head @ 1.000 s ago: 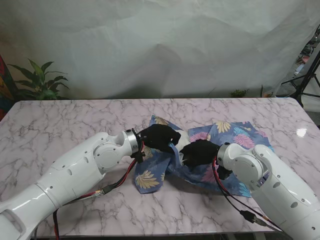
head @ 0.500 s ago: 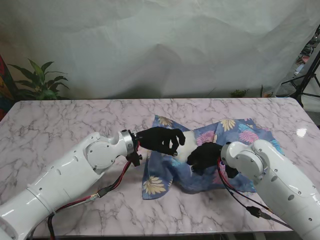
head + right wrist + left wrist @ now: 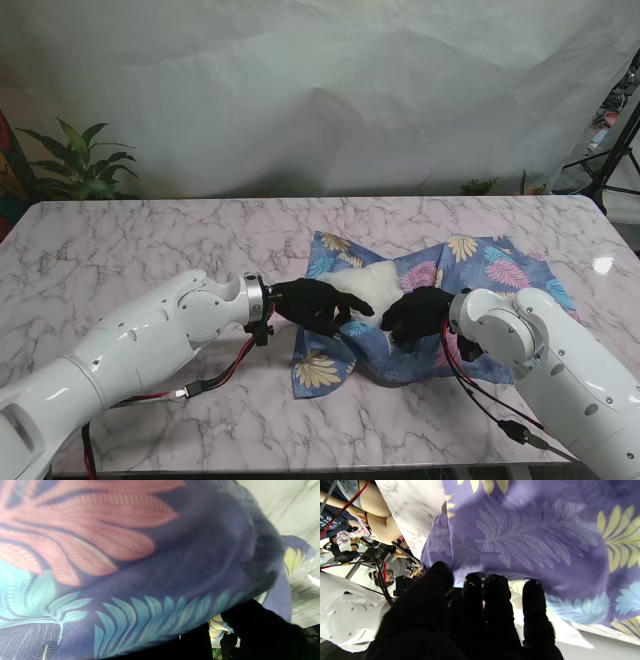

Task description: Put a pillowcase on a pillow

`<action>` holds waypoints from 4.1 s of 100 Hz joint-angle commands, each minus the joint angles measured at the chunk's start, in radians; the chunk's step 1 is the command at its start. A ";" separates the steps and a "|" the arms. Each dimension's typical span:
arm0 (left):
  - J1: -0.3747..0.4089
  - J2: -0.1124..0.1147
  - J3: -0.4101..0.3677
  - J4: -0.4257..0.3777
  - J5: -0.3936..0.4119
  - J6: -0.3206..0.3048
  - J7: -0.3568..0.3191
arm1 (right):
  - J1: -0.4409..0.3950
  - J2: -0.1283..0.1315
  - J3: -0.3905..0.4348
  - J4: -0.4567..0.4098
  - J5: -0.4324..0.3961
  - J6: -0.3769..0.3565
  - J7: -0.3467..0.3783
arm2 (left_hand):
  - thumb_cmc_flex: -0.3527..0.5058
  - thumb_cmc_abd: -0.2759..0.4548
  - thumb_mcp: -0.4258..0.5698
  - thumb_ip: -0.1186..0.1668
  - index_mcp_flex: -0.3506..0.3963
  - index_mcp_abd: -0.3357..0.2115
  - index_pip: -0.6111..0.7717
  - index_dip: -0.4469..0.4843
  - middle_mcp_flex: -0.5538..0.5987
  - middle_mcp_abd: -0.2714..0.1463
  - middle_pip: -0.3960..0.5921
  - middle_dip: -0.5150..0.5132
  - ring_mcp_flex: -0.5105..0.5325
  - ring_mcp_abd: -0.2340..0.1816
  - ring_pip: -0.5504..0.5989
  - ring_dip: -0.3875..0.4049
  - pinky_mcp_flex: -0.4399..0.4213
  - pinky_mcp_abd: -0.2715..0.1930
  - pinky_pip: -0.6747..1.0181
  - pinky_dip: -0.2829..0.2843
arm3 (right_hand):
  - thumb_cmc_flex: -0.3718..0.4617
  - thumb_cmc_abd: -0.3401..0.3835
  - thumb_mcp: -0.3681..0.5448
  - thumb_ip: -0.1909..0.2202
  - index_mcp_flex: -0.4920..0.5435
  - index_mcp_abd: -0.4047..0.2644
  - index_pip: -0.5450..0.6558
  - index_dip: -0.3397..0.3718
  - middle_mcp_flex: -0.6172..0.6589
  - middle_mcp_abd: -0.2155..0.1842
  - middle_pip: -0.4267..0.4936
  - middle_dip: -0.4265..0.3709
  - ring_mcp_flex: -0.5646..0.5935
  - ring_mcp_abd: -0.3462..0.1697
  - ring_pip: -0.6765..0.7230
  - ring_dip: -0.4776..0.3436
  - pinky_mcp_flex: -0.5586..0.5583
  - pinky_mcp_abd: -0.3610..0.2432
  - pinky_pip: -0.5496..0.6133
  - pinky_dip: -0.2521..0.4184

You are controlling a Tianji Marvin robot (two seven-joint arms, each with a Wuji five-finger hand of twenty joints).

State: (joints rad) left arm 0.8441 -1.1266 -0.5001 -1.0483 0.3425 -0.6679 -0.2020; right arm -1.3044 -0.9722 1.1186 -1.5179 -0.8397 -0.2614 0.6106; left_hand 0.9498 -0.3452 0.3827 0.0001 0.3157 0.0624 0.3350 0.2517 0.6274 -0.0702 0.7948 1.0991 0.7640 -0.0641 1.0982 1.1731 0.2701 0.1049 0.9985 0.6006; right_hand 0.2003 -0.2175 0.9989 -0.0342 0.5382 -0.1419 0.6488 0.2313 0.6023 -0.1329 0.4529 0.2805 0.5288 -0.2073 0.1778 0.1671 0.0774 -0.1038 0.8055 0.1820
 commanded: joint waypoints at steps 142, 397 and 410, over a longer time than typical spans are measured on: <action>-0.118 -0.066 0.217 0.140 0.266 -0.134 0.170 | 0.005 0.010 -0.036 0.047 -0.032 0.004 0.014 | 0.038 0.049 -0.243 -0.059 0.417 -0.193 0.645 0.105 -0.427 -0.009 -0.551 -0.699 -0.669 0.107 -0.836 -0.687 -0.304 -0.120 -0.556 -0.185 | 0.039 0.010 0.047 -0.002 0.040 -0.031 0.033 0.016 0.036 0.018 0.037 0.008 0.061 0.041 0.012 0.008 0.039 0.088 0.045 0.025; -0.150 0.017 0.246 0.049 0.519 0.243 0.188 | 0.034 0.011 -0.104 0.100 -0.014 0.006 -0.002 | -0.200 0.235 -0.316 -0.003 0.354 -0.233 0.968 0.651 -0.422 0.044 -0.346 -0.521 -0.606 0.109 -0.794 -0.590 -0.316 -0.066 -0.654 -0.156 | 0.053 0.020 0.033 -0.005 0.011 -0.055 0.034 0.007 0.025 0.015 0.038 0.008 0.066 0.042 0.018 0.011 0.047 0.084 0.051 0.031; -0.118 0.032 0.179 0.023 0.529 0.240 0.181 | 0.041 0.012 -0.113 0.108 -0.009 0.003 -0.001 | -0.222 0.241 -0.330 -0.014 0.349 -0.228 0.964 0.779 -0.424 0.043 -0.348 -0.538 -0.618 0.106 -0.800 -0.595 -0.317 -0.068 -0.690 -0.167 | 0.053 0.019 0.032 -0.006 0.011 -0.055 0.035 0.007 0.026 0.013 0.039 0.008 0.065 0.042 0.017 0.011 0.047 0.084 0.051 0.031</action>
State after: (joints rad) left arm 0.7213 -1.1096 -0.2918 -1.0293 0.8849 -0.4263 -0.0003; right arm -1.2434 -0.9686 1.0247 -1.4573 -0.8414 -0.2593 0.5872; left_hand 0.7452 -0.0964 0.0411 -0.0294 0.6030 -0.2267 1.2251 0.9586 0.2023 -0.0293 0.4641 0.5760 0.1860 0.0237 0.3313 0.5935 -0.0360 0.0482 0.3495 0.4571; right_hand 0.2183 -0.2006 1.0148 -0.0357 0.5468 -0.2031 0.6477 0.2374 0.6148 -0.1615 0.4658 0.2820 0.5495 -0.2272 0.1789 0.1673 0.1129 -0.1193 0.8809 0.2188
